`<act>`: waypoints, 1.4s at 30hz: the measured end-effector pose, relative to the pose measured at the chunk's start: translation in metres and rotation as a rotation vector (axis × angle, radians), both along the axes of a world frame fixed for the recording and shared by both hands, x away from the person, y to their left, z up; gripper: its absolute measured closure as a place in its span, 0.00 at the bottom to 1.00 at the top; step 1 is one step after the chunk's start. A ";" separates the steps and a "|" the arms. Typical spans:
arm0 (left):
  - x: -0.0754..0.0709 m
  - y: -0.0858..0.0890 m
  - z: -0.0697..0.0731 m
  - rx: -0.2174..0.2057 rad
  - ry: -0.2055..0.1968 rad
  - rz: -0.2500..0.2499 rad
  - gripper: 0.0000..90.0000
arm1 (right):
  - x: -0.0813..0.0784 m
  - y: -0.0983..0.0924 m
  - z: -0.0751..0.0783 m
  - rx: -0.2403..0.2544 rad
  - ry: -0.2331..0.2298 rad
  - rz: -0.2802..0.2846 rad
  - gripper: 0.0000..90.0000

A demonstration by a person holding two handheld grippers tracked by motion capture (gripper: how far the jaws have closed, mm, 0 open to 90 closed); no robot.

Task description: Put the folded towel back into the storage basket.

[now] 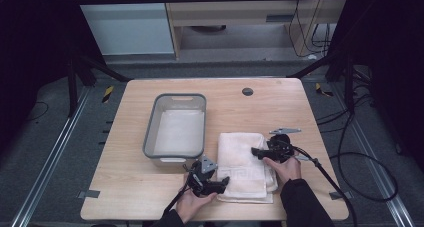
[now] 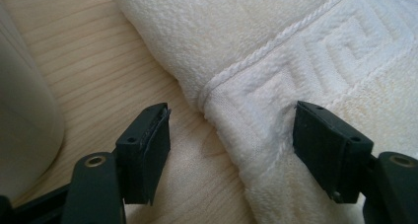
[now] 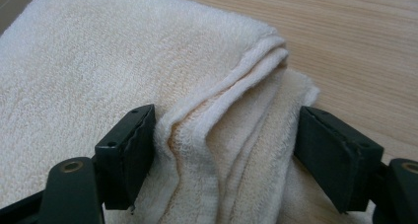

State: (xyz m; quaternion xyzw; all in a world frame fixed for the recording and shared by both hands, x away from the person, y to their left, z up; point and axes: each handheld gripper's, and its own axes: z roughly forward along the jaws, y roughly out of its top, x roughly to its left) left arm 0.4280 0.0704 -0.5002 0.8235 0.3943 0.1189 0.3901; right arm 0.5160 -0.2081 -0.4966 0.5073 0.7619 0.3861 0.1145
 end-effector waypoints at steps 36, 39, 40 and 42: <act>0.001 -0.004 0.006 -0.049 0.082 -0.081 0.82 | -0.001 0.000 0.007 0.130 0.083 0.035 0.72; 0.001 -0.002 0.007 -0.063 0.094 -0.077 0.84 | -0.003 0.000 0.011 0.131 0.076 0.035 0.72; 0.002 -0.002 0.007 -0.064 0.099 -0.079 0.84 | -0.003 0.000 0.011 0.131 0.076 0.035 0.72; 0.001 -0.001 0.008 -0.074 0.100 -0.078 0.85 | -0.004 0.000 0.014 0.132 0.067 0.038 0.73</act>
